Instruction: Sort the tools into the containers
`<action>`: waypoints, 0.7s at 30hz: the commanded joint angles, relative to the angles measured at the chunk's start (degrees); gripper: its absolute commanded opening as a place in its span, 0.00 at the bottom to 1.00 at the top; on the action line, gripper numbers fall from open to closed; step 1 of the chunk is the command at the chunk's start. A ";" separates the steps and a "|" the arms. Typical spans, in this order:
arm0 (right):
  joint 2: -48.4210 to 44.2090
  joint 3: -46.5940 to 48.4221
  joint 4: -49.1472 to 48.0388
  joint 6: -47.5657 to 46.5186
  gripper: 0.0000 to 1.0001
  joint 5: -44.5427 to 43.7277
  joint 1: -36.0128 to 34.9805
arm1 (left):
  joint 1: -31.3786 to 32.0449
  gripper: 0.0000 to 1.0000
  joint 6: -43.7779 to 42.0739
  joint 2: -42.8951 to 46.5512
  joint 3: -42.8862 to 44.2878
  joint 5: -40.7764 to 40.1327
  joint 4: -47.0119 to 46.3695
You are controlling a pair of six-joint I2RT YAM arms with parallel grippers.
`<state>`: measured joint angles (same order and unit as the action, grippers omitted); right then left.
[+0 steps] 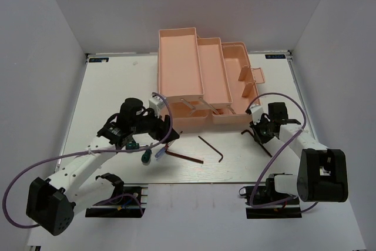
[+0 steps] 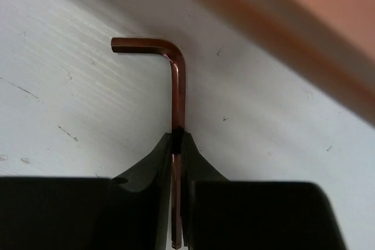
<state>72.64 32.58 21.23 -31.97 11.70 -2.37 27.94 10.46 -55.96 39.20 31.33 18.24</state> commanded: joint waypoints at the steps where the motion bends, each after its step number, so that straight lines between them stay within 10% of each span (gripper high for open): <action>1: 2.68 0.20 9.94 -2.31 0.00 0.07 -0.09 | 3.77 0.84 -4.82 -3.34 3.59 1.11 -1.37; 21: -2.33 28.05 55.28 -33.86 0.00 27.57 1.23 | 29.44 0.77 -22.32 -29.02 17.40 -32.03 12.43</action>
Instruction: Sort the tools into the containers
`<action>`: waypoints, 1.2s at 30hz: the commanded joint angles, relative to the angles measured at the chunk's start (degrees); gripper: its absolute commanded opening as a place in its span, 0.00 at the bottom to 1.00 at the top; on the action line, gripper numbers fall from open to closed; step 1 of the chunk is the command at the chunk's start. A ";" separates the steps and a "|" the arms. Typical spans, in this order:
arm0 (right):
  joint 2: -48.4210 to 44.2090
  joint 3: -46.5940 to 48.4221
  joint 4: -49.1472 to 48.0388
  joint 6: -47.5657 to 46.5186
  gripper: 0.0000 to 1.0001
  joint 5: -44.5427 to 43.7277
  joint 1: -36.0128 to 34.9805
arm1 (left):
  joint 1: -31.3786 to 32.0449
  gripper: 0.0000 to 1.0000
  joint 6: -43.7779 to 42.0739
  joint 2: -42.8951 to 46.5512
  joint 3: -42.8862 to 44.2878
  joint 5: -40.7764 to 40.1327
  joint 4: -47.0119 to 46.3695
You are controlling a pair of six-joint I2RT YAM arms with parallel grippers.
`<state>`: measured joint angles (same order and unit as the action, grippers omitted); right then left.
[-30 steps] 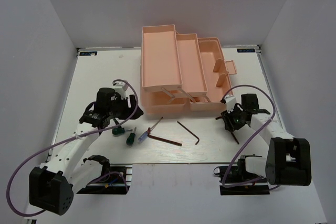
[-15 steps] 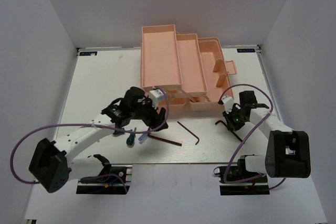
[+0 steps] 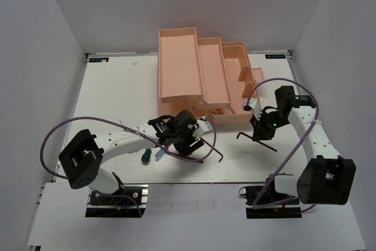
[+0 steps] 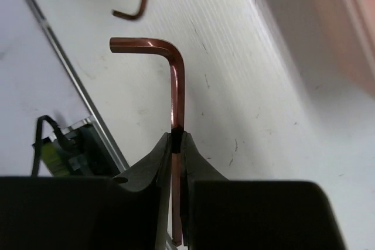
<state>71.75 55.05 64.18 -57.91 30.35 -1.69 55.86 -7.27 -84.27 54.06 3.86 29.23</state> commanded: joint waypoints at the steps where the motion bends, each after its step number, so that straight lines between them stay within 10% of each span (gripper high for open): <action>1: -1.26 7.08 13.85 -9.14 0.00 9.90 0.73 | 1.54 0.77 -5.12 -1.24 3.06 -4.56 2.05; 6: -1.17 16.84 11.89 -4.51 0.00 11.76 1.08 | 3.99 0.74 -8.99 -3.45 2.37 -5.79 2.06; 14: 4.97 17.72 -26.27 43.81 0.00 -6.70 0.47 | 5.84 0.73 -10.31 -5.20 -0.54 -11.14 -0.05; 22: 26.15 38.78 -25.37 61.94 0.00 -16.54 -1.56 | 6.37 0.67 -11.89 -10.73 -1.07 -15.55 -1.11; 26: 31.17 43.21 -24.28 63.45 0.62 -13.13 -1.91 | 6.37 0.60 -12.51 -12.58 -0.45 -15.55 -1.11; 35: 20.92 31.64 -28.67 60.04 0.69 -7.77 -1.64 | 6.37 0.11 -12.51 -11.80 0.86 -10.64 0.64; 36: 19.85 30.40 -28.07 58.19 0.85 -6.19 -1.65 | 6.89 0.06 -12.51 -11.19 1.39 -8.45 0.65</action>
<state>97.73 88.33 37.08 3.44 19.97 -3.44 62.28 -19.73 -95.85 54.37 -9.91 27.75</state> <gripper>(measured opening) 0.774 0.207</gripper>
